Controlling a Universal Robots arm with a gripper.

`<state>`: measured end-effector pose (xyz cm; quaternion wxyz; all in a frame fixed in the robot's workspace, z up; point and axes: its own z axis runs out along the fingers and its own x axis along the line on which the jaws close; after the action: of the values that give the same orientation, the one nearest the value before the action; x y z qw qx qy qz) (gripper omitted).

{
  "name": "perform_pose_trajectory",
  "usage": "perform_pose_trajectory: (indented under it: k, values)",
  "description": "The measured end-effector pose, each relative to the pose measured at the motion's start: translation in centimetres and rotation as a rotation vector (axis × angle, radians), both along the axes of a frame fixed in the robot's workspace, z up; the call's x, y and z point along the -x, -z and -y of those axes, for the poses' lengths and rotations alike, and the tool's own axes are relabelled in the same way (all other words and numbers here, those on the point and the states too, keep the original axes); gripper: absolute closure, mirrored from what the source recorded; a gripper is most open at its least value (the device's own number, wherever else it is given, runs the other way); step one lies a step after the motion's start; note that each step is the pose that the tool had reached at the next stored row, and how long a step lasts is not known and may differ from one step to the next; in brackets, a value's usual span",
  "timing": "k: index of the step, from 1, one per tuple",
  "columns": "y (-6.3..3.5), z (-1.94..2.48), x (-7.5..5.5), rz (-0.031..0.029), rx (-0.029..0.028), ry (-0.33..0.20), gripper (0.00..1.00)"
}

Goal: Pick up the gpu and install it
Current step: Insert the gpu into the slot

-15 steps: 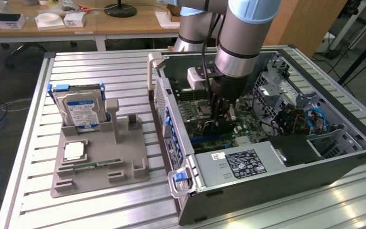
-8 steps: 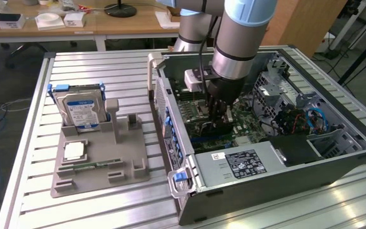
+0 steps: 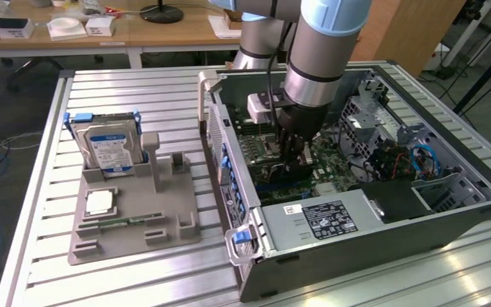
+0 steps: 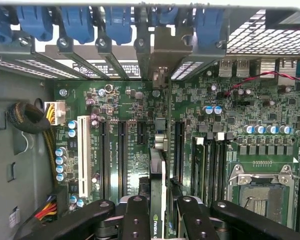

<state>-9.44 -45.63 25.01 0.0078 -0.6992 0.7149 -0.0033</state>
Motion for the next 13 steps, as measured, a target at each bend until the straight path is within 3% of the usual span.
perform_pose_trajectory:
  k: [13]
  values:
    - [-0.19,-0.02,0.01,0.0005,-0.0010,0.022,0.74]
